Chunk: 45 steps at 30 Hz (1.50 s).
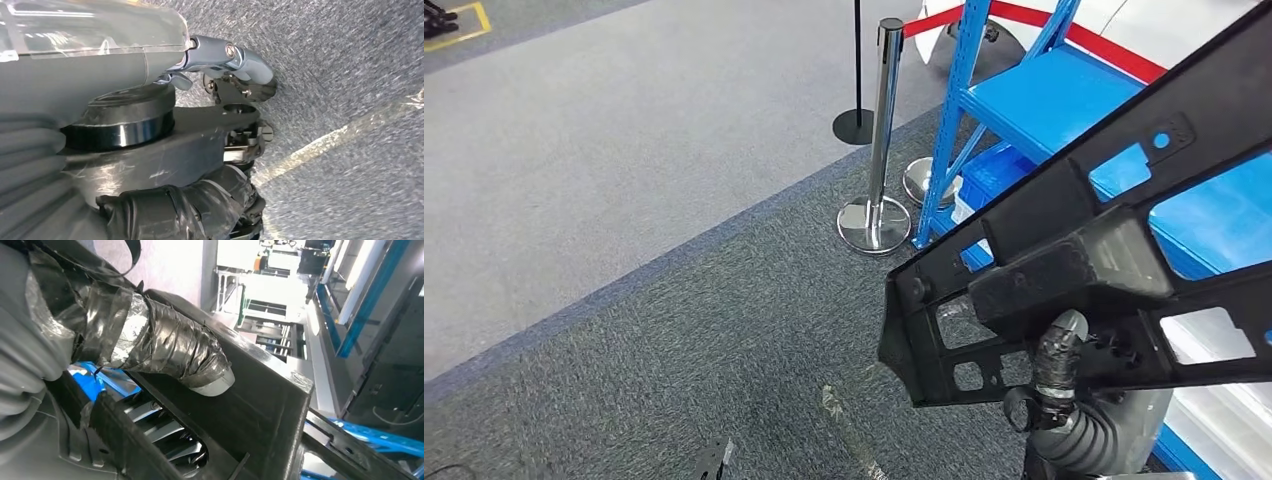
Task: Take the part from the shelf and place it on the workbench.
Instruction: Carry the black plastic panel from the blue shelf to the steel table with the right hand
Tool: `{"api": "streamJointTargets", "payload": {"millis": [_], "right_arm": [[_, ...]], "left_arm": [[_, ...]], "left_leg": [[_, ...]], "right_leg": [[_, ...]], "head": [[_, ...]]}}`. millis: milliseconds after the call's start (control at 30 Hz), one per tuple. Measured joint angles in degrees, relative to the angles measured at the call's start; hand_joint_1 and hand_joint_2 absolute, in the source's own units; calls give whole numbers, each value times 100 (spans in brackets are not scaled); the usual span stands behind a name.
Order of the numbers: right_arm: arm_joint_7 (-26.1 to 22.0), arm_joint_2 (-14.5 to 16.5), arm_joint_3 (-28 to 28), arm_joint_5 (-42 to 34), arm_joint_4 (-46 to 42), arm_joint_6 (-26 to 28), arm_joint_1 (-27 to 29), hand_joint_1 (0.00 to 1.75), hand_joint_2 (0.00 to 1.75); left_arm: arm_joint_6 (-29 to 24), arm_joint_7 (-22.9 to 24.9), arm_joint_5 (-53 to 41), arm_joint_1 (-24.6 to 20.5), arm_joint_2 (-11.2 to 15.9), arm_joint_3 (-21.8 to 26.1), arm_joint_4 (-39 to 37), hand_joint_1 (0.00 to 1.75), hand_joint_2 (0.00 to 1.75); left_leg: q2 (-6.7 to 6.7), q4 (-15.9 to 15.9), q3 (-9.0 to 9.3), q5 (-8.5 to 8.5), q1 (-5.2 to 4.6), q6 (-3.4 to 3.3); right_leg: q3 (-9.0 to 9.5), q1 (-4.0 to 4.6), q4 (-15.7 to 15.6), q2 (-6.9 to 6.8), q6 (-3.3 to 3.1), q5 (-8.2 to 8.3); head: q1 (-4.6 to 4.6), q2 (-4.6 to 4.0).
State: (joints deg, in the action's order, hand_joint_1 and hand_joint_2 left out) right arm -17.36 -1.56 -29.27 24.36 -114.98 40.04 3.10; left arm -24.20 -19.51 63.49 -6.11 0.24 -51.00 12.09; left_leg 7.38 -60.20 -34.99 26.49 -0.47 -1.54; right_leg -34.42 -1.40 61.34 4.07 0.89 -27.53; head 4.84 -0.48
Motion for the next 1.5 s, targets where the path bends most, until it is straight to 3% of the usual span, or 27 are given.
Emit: {"api": "streamJointTargets", "payload": {"millis": [33, 100, 167, 233, 267, 300, 333, 400, 467, 533, 600, 667, 733, 767, 833, 900, 967, 1000, 1033, 1067, 1133, 1200, 1267, 1333, 1400, 1467, 1500], "right_arm": [[-10, 21, 6, -2, -7, -1, 4, 175, 175], [-43, 63, 7, -3, -18, -2, 7, 175, 175], [-78, 105, 7, -1, -40, -2, 11, 175, 175], [-95, 126, 8, 1, -57, -2, 17, 175, 175], [-102, 134, 8, 2, -60, -2, 22, 175, 175], [-118, 154, 9, 7, -62, -2, 27, 175, 175], [-141, 182, 9, 22, -65, -2, 30, 175, 175], [-178, 262, 9, 91, -74, -2, 32, 175, 175], [-167, 330, 9, 174, -81, -2, 33, 175, 175], [-152, 380, 9, 183, -83, -3, 35, 175, 175], [-175, 408, 20, 115, -82, -3, 40, 175, 175], [-193, 414, 50, 52, -79, -2, 65, 175, 175], [-185, 414, 78, 26, -72, -2, 102, 175, 175], [-179, 414, 88, 18, -69, -2, 116, 175, 175], [-175, 414, 101, 13, -67, -2, 124, 175, 175], [-170, 415, 105, 22, -63, -2, 123, 175, 175], [-160, 418, 105, 52, -61, -2, 129, 175, 175], [-150, 421, 105, 72, -61, -2, 131, 175, 175], [-143, 426, 105, 93, -63, -3, 130, 175, 175], [-136, 432, 105, 109, -63, -3, 125, 175, 175], [-129, 453, 105, 132, -66, -5, 121, 175, 175], [-122, 469, 105, 140, -67, -5, 129, 175, 175], [-100, 471, 105, 145, -67, -4, 131, 175, 175], [-72, 472, 105, 166, -67, -4, 129, 175, 175], [-51, 473, 105, 200, -67, -4, 120, 175, 175], [-40, 473, 105, 183, -67, -4, 113, 175, 175], [-45, 473, 105, 143, -67, -4, 112, 175, 175]], "left_arm": [[0, -30, 2, 4, 11, -1, -1, 0, 175], [0, -69, 4, 9, 36, -3, -2, 0, 175], [2, -88, -2, 0, 48, -6, -2, 0, 175], [4, -91, -6, -7, 44, -9, -2, 0, 175], [5, -86, -6, -8, 44, -11, -2, 0, 175], [6, -70, -6, -8, 46, -14, -2, 0, 175], [9, -48, -5, -11, 55, -16, -2, 0, 175], [36, 11, -7, -37, 99, -17, -2, 0, 175], [87, 76, -36, -92, 147, -20, -2, 0, 175], [116, 202, -104, -125, 169, -34, -2, 0, 175], [102, 372, -178, -116, 180, -66, -2, 0, 175], [81, 473, -227, -123, 177, -96, -2, 0, 175], [79, 492, -262, -146, 154, -131, -2, 0, 175], [83, 484, -277, -152, 141, -151, -2, 0, 175], [96, 448, -307, -166, 125, -179, -2, 0, 175], [105, 407, -334, -207, 118, -191, -2, 0, 175], [110, 381, -361, -265, 112, -203, -2, 0, 175], [114, 375, -373, -287, 109, -211, -2, 0, 175], [118, 374, -385, -298, 108, -223, -2, 0, 175], [122, 376, -397, -298, 107, -240, -2, 0, 175], [125, 383, -410, -311, 102, -278, -2, 0, 175], [132, 389, -415, -346, 86, -297, -2, 0, 175], [139, 401, -420, -364, 71, -302, -1, 0, 175], [136, 460, -435, -355, 67, -308, 0, 0, 175], [126, 540, -460, -356, 69, -321, -1, 0, 175], [122, 559, -469, -371, 73, -336, -1, 0, 175], [125, 543, -463, -373, 76, -341, -1, 0, 175]], "left_leg": [[20, 4, -22, -6, 12, 20], [-199, -140, -101, 73, 1, 86], [-549, -684, -365, 339, 9, 169], [-680, -1388, -736, 601, 53, 224], [-697, -1559, -837, 619, 64, 234], [-710, -1499, -820, 519, 66, 230], [-747, -1219, -683, 334, 59, 206], [-1023, -398, -259, -6, -13, 103], [-1224, 44, -47, -86, -97, 6], [-1117, 126, -20, -83, -104, -41], [-984, 237, 69, -125, -59, -81], [-847, 297, 127, -162, -21, -123], [-686, 286, 124, -162, -13, -149], [-601, 274, 124, -154, -10, -149], [-419, 218, 124, -123, 11, -125], [-251, 102, 86, -61, 31, -65], [-108, 1, -4, -21, 36, 7], [-46, -19, -46, -22, 39, 44], [15, -13, -76, -35, 50, 72], [-24, -33, -98, -34, 54, 100], [-293, -291, -242, 89, 47, 156], [-600, -957, -592, 376, 60, 215], [-681, -1497, -902, 519, 81, 243], [-720, -1268, -806, 280, 81, 214], [-935, -511, -411, -51, 27, 111], [-1144, -31, -161, -145, -59, 5], [-1164, 24, -145, -115, -89, -26]], "right_leg": [[-1, -2, -5, -67, -31, 6], [26, -21, -29, -203, -96, 10], [56, -26, -45, -359, -138, -1], [68, -19, -47, -527, -156, -22], [75, -17, -46, -609, -157, -34], [88, -15, -46, -689, -154, -47], [110, -10, -48, -762, -150, -61], [166, 16, -59, -896, -127, -96], [207, 39, -88, -1020, -80, -116], [264, 49, -132, -1126, -24, -131], [289, 40, -55, -926, 27, -219], [61, 26, 463, -564, 52, -504], [-321, 29, 1169, -435, 64, -770], [-438, 29, 1334, -426, 75, -761], [-378, 12, 1027, -402, 97, -422], [-119, -33, 328, -187, 124, -79], [0, -63, 31, 47, 109, -26], [-1, -57, 29, 89, 82, -49], [3, -60, 34, 25, 35, -39], [12, -61, 18, -41, -3, -32], [50, -77, -10, -192, -72, -30], [72, -58, -18, -360, -113, -53], [83, -40, -18, -524, -129, -78], [114, -21, -18, -664, -128, -107], [172, 0, -28, -790, -118, -145], [221, 17, -59, -902, -80, -170], [244, 23, -89, -960, -53, -175]], "head": [[0, 0], [19, 0], [58, 0], [79, 0], [81, 0], [82, 0], [82, 0], [79, 0], [77, 0], [77, 1], [57, 1], [24, 1], [10, 0], [10, 0], [10, 1], [-1, 1], [-19, 2], [-26, 2], [-24, 3], [-22, 2], [29, 2], [80, 2], [83, 2], [84, 2], [80, 2], [81, 2], [83, 2]]}}
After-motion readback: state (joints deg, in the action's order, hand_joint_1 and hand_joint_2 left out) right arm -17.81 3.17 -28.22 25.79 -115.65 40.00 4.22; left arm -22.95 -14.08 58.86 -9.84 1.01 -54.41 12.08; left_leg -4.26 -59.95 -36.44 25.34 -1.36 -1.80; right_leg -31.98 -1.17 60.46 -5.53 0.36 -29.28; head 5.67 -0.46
